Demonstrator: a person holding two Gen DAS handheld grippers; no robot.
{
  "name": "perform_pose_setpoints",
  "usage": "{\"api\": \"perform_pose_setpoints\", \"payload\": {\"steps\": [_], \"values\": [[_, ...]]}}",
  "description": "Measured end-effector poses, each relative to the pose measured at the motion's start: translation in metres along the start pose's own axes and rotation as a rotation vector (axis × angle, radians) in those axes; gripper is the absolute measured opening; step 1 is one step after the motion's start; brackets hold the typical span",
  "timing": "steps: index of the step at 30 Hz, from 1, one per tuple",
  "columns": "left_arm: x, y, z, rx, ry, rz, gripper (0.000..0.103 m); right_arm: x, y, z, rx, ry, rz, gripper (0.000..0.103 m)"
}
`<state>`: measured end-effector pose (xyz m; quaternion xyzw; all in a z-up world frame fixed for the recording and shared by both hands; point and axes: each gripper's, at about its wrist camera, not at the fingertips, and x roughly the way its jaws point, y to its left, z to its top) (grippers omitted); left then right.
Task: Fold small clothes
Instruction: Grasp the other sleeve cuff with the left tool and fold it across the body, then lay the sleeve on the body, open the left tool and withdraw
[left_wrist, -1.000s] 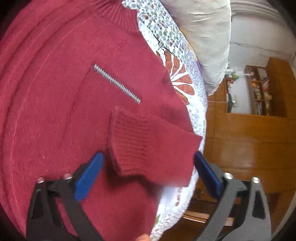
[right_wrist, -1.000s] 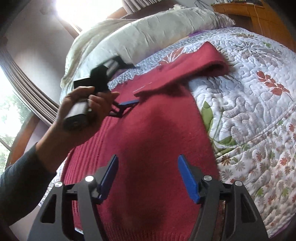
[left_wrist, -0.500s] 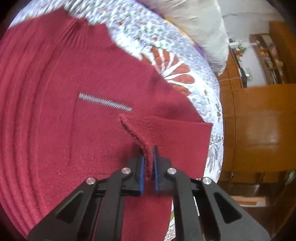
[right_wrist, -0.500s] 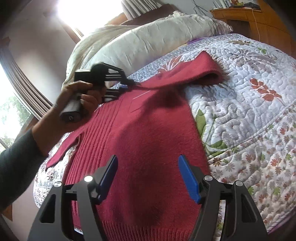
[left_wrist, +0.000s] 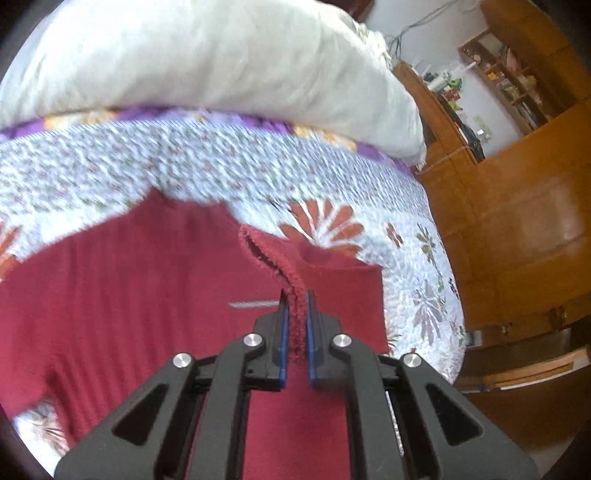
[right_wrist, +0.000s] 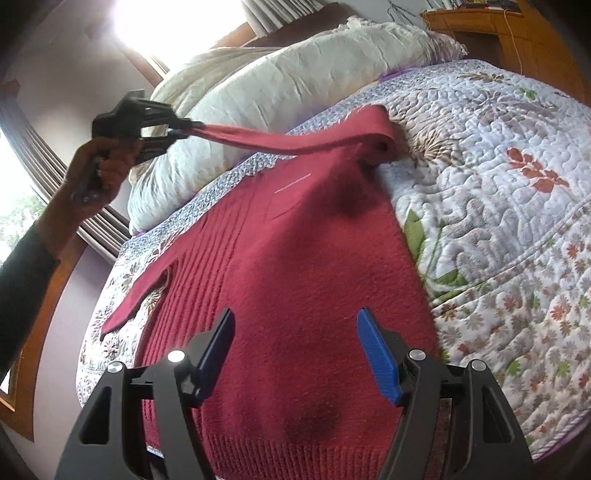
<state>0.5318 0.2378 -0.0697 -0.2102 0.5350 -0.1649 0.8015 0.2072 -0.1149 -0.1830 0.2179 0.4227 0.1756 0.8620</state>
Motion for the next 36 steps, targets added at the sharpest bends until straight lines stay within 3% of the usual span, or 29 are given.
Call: {"api": "perform_pose_setpoints", "payload": {"steps": [10, 20, 22, 25, 26, 28, 30, 33, 36], "values": [[-0.052, 0.107, 0.012, -0.102, -0.062, 0.091, 0.006, 0.011, 0.008, 0.005, -0.010, 0.022, 0.009, 0.069], [-0.008, 0.220, -0.033, -0.273, 0.016, 0.143, 0.006, 0.023, 0.015, 0.003, -0.017, 0.048, 0.005, 0.069], [0.006, 0.238, -0.041, -0.296, 0.040, 0.188, 0.017, 0.026, 0.016, 0.004, -0.017, 0.054, 0.002, 0.069], [0.004, 0.260, -0.049, -0.363, 0.019, 0.336, 0.027, 0.028, 0.017, 0.004, -0.015, 0.059, 0.001, 0.069], [-0.002, 0.262, -0.049, -0.376, -0.011, 0.328, 0.029, 0.027, 0.018, 0.005, -0.017, 0.055, 0.003, 0.069], [-0.022, 0.256, -0.050, -0.384, -0.097, 0.262, 0.044, 0.025, 0.020, 0.005, -0.019, 0.050, 0.007, 0.069], [-0.029, 0.236, -0.049, -0.334, -0.131, 0.192, 0.050, 0.027, 0.021, 0.004, -0.017, 0.054, 0.015, 0.070], [-0.005, 0.220, -0.049, -0.303, -0.065, 0.083, 0.052, 0.031, 0.026, 0.002, -0.014, 0.071, 0.027, 0.070], [0.031, 0.231, -0.054, -0.320, 0.010, 0.138, 0.049, 0.029, 0.036, -0.001, -0.024, 0.074, 0.039, 0.070]]}}
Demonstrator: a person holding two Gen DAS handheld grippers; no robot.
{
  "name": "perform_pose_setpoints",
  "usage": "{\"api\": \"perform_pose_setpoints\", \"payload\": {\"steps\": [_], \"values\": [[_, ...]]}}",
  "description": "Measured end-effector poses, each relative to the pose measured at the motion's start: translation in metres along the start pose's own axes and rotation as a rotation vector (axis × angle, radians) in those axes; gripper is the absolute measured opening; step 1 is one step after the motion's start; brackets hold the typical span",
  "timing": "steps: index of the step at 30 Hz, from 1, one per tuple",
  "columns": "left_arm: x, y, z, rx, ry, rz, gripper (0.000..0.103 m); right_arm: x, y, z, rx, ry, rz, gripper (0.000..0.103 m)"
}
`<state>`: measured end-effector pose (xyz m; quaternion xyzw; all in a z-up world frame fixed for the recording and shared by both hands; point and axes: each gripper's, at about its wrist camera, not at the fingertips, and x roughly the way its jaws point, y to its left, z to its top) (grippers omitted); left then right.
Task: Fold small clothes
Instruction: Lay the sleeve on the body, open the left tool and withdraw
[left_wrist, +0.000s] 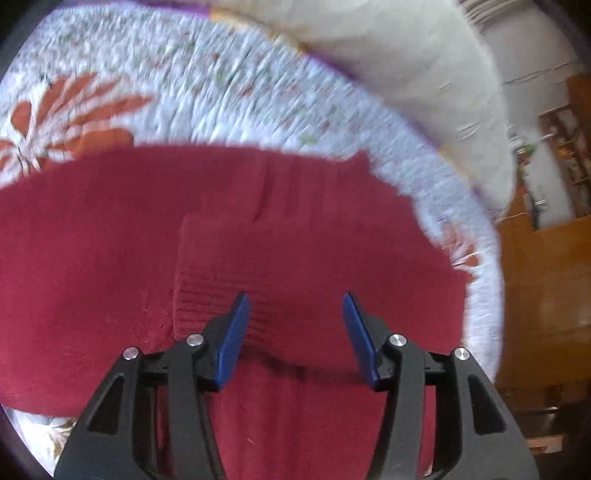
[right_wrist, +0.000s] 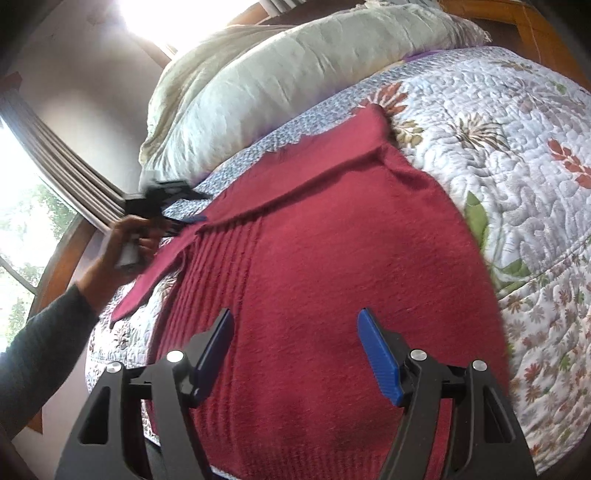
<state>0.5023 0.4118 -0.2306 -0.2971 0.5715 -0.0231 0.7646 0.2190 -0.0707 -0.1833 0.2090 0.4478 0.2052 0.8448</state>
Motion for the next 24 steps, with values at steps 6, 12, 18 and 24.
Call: {"api": "perform_pose_setpoints", "payload": {"steps": [6, 12, 18, 24], "values": [[-0.028, 0.033, -0.006, -0.048, -0.045, -0.014, 0.059, -0.011, 0.008, -0.004, -0.022, -0.001, -0.006, 0.072], [-0.148, 0.118, -0.037, -0.145, -0.218, -0.048, 0.082, -0.017, 0.014, -0.011, -0.009, -0.009, 0.017, 0.074], [-0.252, 0.258, -0.097, -0.385, -0.369, -0.042, 0.085, -0.017, 0.034, -0.021, -0.036, 0.004, 0.057, 0.075], [-0.289, 0.374, -0.147, -0.638, -0.424, -0.026, 0.085, -0.011, 0.056, -0.024, -0.069, 0.026, 0.069, 0.075]]}}
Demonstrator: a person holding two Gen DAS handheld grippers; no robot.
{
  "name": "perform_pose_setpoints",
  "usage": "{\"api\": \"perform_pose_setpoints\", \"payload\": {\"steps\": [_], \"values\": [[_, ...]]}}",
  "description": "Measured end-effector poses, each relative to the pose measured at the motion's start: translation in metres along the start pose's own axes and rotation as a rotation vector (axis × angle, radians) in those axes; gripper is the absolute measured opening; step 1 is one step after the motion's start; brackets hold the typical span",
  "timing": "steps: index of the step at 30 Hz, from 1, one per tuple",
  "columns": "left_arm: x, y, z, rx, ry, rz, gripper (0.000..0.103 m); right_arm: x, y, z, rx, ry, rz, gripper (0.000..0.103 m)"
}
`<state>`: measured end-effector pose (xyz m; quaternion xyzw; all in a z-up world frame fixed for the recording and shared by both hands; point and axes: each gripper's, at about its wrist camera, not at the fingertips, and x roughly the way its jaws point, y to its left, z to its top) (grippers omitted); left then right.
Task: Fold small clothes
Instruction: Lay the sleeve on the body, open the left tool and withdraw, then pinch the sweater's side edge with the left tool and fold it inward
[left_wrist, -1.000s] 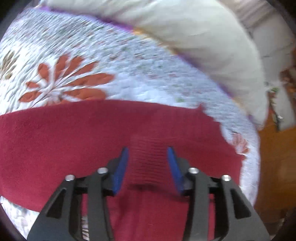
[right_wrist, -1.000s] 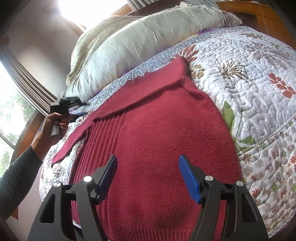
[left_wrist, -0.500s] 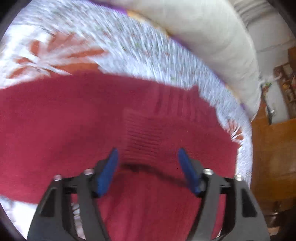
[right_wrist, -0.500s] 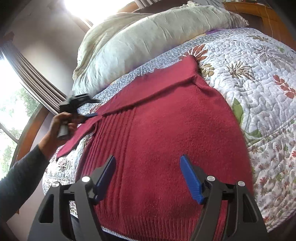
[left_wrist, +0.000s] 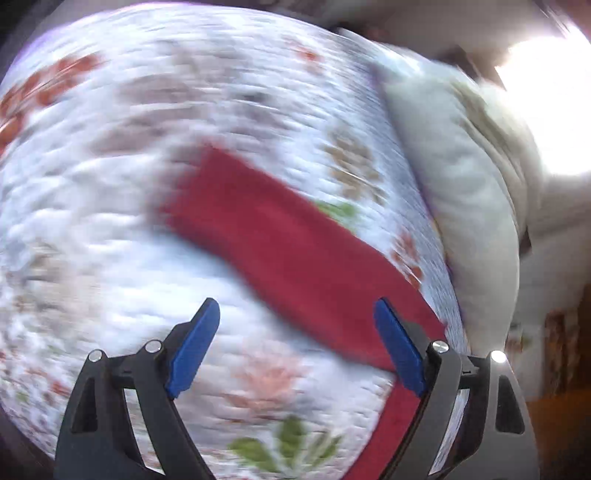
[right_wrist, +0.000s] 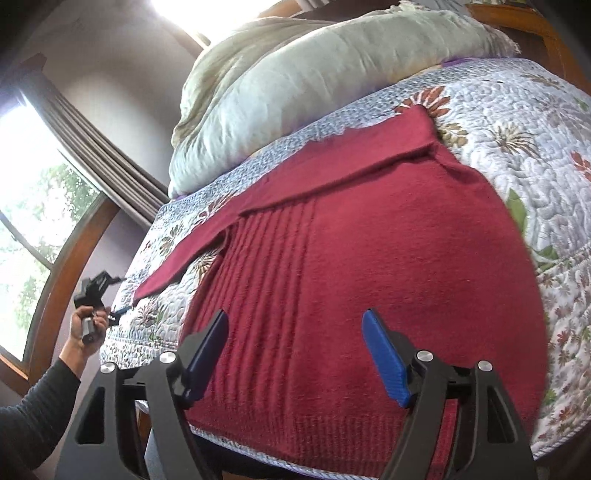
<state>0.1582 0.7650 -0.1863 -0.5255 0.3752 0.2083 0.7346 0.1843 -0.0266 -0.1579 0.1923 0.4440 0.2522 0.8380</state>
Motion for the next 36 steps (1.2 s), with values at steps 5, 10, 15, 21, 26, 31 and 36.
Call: {"api": "perform_pose_setpoints", "payload": {"steps": [5, 10, 15, 21, 26, 31, 36], "values": [[0.021, 0.022, 0.020, -0.089, -0.012, -0.046, 0.085, 0.007, 0.020, 0.000, -0.029, 0.013, -0.007, 0.077], [0.033, 0.023, 0.037, -0.080, -0.029, -0.002, 0.080, 0.013, 0.030, -0.002, -0.027, 0.024, -0.015, 0.078], [0.040, 0.029, 0.042, -0.076, 0.004, 0.032, 0.017, 0.025, 0.030, -0.002, -0.015, 0.052, -0.010, 0.078], [0.021, 0.000, 0.048, -0.009, -0.034, 0.056, 0.007, 0.016, 0.037, 0.006, -0.023, 0.018, 0.010, 0.078], [-0.011, -0.098, 0.036, 0.191, -0.101, 0.014, 0.006, 0.005, 0.028, 0.004, 0.000, -0.011, 0.014, 0.079], [-0.022, -0.223, -0.003, 0.408, -0.119, -0.080, 0.006, -0.005, 0.013, 0.001, 0.049, -0.013, 0.030, 0.079], [0.004, -0.330, -0.067, 0.607, -0.087, -0.144, 0.006, -0.018, 0.000, 0.002, 0.072, -0.040, 0.022, 0.079]]}}
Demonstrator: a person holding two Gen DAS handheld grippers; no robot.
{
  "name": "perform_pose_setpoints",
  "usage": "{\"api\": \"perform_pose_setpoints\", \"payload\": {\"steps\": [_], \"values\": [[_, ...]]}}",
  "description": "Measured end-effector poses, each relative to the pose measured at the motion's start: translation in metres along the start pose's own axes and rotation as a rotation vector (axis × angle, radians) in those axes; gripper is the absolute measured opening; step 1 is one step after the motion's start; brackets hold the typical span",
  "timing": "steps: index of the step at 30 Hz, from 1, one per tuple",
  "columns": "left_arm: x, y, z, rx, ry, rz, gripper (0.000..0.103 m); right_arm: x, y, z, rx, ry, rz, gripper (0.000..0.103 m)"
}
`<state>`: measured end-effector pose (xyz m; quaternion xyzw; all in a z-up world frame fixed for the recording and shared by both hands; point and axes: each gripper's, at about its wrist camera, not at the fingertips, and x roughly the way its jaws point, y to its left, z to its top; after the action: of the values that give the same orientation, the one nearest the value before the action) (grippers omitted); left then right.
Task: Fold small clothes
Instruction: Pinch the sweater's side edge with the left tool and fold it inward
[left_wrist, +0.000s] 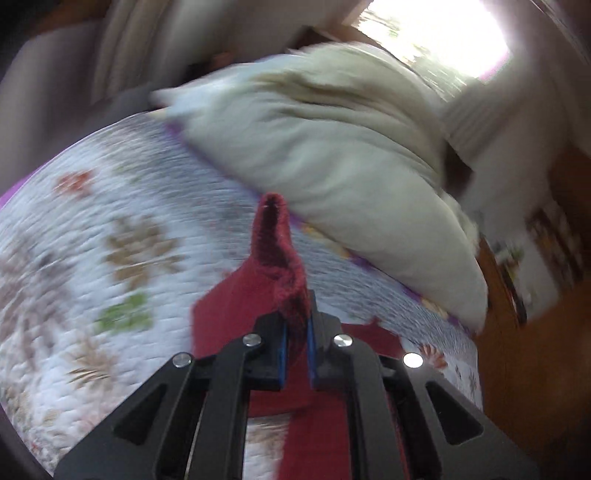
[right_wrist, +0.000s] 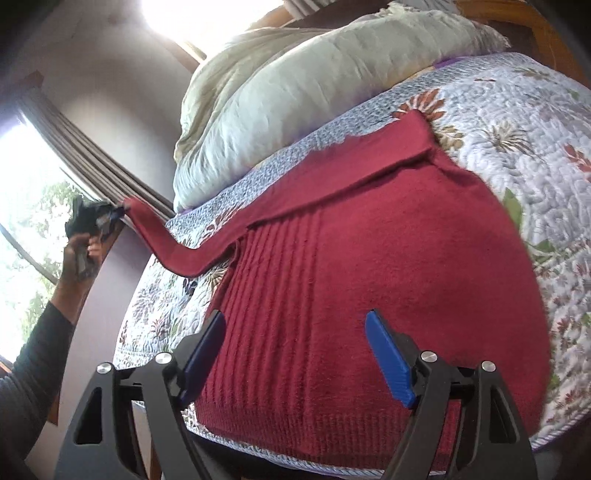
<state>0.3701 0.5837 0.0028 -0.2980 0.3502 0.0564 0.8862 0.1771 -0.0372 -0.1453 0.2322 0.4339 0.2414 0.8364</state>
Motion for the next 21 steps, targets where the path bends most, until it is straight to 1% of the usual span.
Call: {"api": "perform_pose_setpoints", "payload": {"steps": [1, 3, 4, 6, 7, 9, 10, 12, 13, 17, 18, 19, 20, 21], "values": [[0.016, -0.030, -0.006, 0.047, 0.020, -0.018, 0.006, -0.003, -0.005, 0.000, 0.011, -0.003, -0.005, 0.079], [0.036, -0.062, -0.017, 0.107, 0.045, -0.030, 0.006, -0.005, -0.011, 0.000, 0.020, -0.006, -0.010, 0.079], [0.053, -0.084, -0.027, 0.140, 0.069, -0.044, 0.006, -0.006, -0.016, 0.000, 0.025, -0.008, -0.017, 0.079], [0.081, -0.110, -0.045, 0.174, 0.108, -0.064, 0.006, -0.008, -0.025, 0.000, 0.037, -0.009, -0.024, 0.079], [0.100, -0.126, -0.060, 0.198, 0.136, -0.072, 0.006, -0.008, -0.031, 0.001, 0.050, -0.007, -0.031, 0.079], [0.132, -0.143, -0.082, 0.226, 0.184, -0.081, 0.006, -0.007, -0.040, 0.000, 0.072, 0.000, -0.036, 0.079], [0.155, -0.156, -0.101, 0.249, 0.219, -0.081, 0.006, -0.006, -0.046, 0.001, 0.089, 0.004, -0.037, 0.079], [0.184, -0.165, -0.121, 0.273, 0.265, -0.077, 0.006, -0.007, -0.054, 0.004, 0.107, 0.005, -0.042, 0.079], [0.204, -0.172, -0.138, 0.301, 0.301, -0.063, 0.006, -0.008, -0.058, 0.006, 0.111, 0.003, -0.049, 0.079], [0.255, -0.184, -0.189, 0.402, 0.407, -0.025, 0.006, -0.006, -0.068, 0.012, 0.113, 0.008, -0.072, 0.079], [0.266, -0.187, -0.203, 0.438, 0.441, -0.021, 0.009, -0.005, -0.069, 0.014, 0.114, 0.013, -0.074, 0.079], [0.268, -0.188, -0.210, 0.455, 0.447, -0.020, 0.015, -0.002, -0.070, 0.018, 0.115, 0.024, -0.071, 0.080], [0.269, -0.188, -0.213, 0.458, 0.440, -0.028, 0.017, 0.001, -0.070, 0.023, 0.115, 0.033, -0.064, 0.080], [0.264, -0.184, -0.214, 0.442, 0.420, -0.051, 0.033, 0.003, -0.070, 0.029, 0.120, 0.042, -0.048, 0.080]]}}
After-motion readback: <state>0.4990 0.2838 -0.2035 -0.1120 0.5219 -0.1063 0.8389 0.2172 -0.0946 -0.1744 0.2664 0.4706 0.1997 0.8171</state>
